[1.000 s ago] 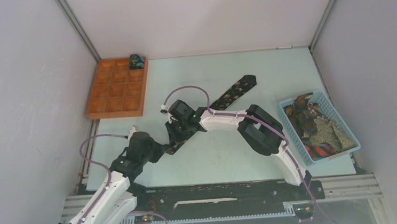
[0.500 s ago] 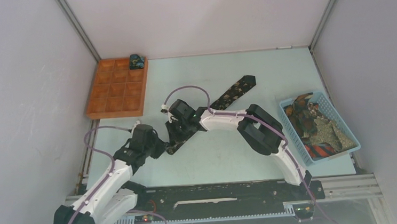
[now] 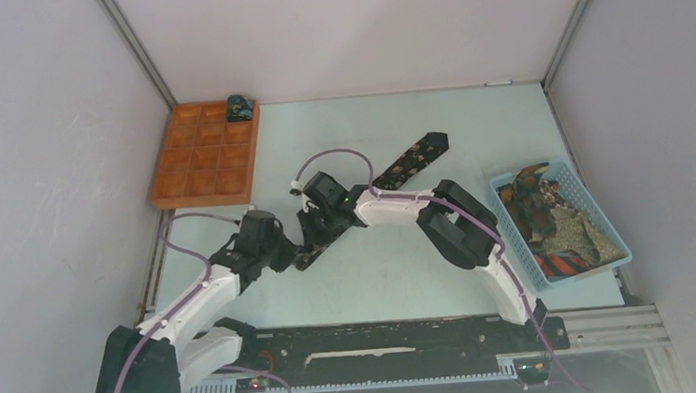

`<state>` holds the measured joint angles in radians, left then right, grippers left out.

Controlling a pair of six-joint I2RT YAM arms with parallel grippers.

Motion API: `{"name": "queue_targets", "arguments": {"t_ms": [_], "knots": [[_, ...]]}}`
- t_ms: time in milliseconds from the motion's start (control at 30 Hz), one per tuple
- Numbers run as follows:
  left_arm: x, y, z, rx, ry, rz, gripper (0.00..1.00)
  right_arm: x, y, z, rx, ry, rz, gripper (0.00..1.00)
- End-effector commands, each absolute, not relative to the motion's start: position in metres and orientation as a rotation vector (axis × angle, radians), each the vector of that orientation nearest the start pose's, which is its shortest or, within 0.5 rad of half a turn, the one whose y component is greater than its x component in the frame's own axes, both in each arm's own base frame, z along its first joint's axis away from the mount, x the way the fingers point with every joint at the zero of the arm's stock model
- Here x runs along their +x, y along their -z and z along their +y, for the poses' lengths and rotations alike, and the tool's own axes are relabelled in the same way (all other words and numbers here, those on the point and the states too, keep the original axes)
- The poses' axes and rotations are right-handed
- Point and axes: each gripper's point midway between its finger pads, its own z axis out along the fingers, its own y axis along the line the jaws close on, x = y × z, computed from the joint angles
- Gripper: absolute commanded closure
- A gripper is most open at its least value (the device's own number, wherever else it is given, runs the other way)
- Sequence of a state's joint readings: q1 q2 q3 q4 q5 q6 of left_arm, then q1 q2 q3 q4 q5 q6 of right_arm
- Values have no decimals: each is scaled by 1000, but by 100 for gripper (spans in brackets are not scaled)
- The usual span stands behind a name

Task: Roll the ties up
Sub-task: Roll the tie at the center of the board.

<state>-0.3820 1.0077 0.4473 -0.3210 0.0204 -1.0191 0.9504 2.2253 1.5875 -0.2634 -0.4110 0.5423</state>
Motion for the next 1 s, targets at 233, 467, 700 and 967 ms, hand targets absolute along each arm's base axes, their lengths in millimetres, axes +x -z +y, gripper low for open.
{"name": "queue_targets", "arguments": {"t_ms": [233,467,700,967], "knots": [[238,-47,-144,-743,628,2446,100,250,-67,470,-706,-1061,2536,92],[238,-40,-147,-737,629,2472,99,257,-72,452,-666,-1038,2532,91],[239,-45,-150,-723,643,2456,64,258,-74,445,-654,-1033,2529,91],[241,-56,-150,-710,655,2425,40,258,-81,445,-656,-1016,2513,91]]}}
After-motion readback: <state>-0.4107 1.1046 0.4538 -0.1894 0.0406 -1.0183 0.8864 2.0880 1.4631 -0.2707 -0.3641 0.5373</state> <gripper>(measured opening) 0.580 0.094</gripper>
